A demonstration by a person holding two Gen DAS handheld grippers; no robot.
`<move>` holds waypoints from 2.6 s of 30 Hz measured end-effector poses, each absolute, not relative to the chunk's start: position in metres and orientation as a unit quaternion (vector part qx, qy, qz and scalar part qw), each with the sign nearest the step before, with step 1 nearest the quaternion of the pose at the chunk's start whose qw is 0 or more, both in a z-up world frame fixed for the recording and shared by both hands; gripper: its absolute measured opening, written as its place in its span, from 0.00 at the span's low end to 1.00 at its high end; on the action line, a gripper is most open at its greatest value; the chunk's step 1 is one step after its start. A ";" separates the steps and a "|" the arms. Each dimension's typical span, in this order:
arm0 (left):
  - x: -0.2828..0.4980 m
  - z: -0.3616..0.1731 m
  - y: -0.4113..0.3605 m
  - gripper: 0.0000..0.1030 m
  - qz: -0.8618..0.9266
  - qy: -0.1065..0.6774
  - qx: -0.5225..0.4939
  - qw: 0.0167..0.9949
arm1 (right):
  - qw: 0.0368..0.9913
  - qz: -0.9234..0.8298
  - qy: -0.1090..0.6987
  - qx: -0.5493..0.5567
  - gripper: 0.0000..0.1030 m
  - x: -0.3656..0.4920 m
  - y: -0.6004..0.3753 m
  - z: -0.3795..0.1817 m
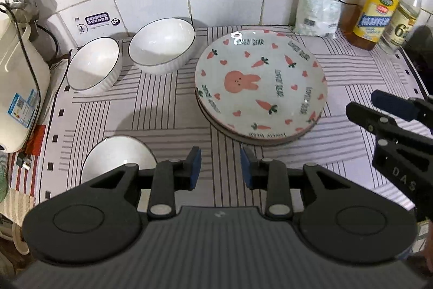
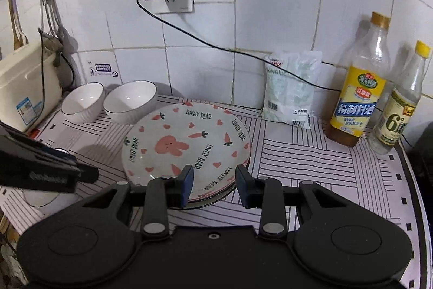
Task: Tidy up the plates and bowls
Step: 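Open both grippers and pull them back from the plate stack, then move both grippers to the large white bowl on the cloth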
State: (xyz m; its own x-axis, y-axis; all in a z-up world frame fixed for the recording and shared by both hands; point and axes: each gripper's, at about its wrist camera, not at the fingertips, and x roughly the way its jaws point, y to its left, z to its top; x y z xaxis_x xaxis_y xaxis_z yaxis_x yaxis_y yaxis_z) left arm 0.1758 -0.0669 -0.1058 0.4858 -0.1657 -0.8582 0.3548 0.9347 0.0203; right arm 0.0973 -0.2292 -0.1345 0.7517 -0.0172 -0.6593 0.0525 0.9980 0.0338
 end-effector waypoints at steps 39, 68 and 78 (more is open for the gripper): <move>0.067 -0.078 0.006 0.93 -0.163 0.417 0.073 0.891 | 0.957 0.038 0.287 -0.001 0.98 -0.013 -0.150 -0.138; 0.146 -0.162 0.084 0.90 -0.117 0.467 0.020 0.876 | 0.936 0.193 0.294 0.030 0.97 0.073 -0.050 -0.250; 0.167 -0.162 0.097 0.85 -0.111 0.460 -0.026 0.881 | 0.937 0.190 0.294 0.026 0.97 0.102 -0.031 -0.258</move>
State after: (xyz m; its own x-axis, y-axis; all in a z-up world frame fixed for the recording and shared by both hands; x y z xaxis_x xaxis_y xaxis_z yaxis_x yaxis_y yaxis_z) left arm 0.1666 0.0968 -0.1624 0.5529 -0.2197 -0.8038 0.1714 0.9740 -0.1483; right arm 0.1024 -0.0313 -0.2576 0.7555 0.3704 -0.5404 -0.3402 0.9267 0.1594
